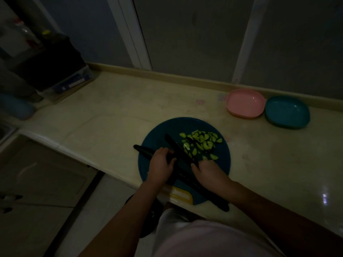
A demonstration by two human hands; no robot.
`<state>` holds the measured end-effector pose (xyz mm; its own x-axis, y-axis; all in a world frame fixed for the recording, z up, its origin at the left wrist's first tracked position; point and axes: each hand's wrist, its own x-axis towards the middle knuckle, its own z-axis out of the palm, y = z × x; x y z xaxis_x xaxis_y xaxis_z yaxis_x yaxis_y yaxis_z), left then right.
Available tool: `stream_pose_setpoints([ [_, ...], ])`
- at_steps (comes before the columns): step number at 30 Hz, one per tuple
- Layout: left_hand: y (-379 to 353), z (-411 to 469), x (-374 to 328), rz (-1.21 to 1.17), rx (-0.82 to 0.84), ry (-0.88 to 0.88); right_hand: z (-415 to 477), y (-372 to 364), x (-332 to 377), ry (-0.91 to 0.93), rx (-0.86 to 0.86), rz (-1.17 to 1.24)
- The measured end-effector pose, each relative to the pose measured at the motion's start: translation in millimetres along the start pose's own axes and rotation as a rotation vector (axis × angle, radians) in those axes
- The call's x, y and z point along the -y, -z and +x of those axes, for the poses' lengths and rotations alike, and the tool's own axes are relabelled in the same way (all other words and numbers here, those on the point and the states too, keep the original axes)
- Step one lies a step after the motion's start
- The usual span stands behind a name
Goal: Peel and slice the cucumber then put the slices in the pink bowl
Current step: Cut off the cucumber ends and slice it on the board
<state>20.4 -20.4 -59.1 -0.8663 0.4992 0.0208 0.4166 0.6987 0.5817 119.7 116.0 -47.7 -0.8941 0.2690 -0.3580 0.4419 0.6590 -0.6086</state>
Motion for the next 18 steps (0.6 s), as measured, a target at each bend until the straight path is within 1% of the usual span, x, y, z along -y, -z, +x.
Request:
stream_pose_setpoints([
  [5, -0.7, 0.4, 0.3, 0.015, 0.001, 0.021, 0.3, 1.6, 1.7, 0.026, 0.001, 0.034],
  [10, -1.3, 0.2, -0.6, 0.019, -0.011, 0.010, 2.8, -2.1, 3.5, 0.007, 0.000, -0.030],
  [13, -1.8, 0.8, -0.9, 0.020, -0.011, 0.015, 3.2, -6.7, 10.2, 0.006, -0.022, -0.128],
  [18, -1.3, 0.8, -1.8, 0.014, -0.007, 0.018, 9.6, -10.3, 19.2, 0.005, -0.007, -0.124],
])
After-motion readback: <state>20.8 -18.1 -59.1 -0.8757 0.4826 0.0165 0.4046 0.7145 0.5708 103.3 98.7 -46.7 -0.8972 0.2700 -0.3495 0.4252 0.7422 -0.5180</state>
